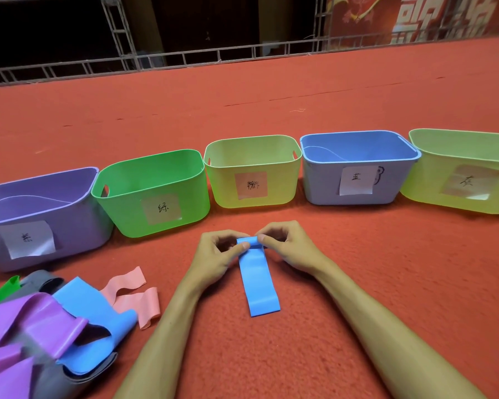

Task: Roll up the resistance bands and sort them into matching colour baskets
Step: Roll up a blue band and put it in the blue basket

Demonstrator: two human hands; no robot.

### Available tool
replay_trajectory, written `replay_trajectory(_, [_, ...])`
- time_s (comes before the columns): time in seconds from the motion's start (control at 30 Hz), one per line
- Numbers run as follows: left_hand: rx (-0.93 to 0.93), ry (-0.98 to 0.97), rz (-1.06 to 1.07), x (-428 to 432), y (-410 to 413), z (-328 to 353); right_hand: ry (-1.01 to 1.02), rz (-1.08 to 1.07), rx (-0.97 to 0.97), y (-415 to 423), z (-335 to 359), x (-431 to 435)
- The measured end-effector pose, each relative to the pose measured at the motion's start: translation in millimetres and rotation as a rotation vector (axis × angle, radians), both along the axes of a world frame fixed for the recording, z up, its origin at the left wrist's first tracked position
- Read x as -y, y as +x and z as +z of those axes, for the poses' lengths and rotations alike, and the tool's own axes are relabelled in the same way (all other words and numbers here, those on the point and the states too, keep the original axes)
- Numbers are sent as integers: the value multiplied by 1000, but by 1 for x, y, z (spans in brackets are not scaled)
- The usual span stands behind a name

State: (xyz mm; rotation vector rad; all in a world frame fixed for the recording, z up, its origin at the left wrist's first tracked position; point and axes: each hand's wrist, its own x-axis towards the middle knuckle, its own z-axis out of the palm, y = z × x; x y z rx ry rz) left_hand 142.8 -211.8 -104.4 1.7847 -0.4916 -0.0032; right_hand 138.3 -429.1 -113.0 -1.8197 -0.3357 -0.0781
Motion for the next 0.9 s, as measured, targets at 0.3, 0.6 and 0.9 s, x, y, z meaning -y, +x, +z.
replay_trajectory(0.3, [-56, 11, -5, 3, 5, -5, 77, 14, 66, -1, 2, 2])
replay_trajectory(0.6, [-59, -1, -41, -1, 3, -3, 65, -8, -10, 0, 0, 1])
replay_trajectory(0.9, [-65, -32, -19, 0, 4, -5, 97, 23, 30, -2, 2, 2])
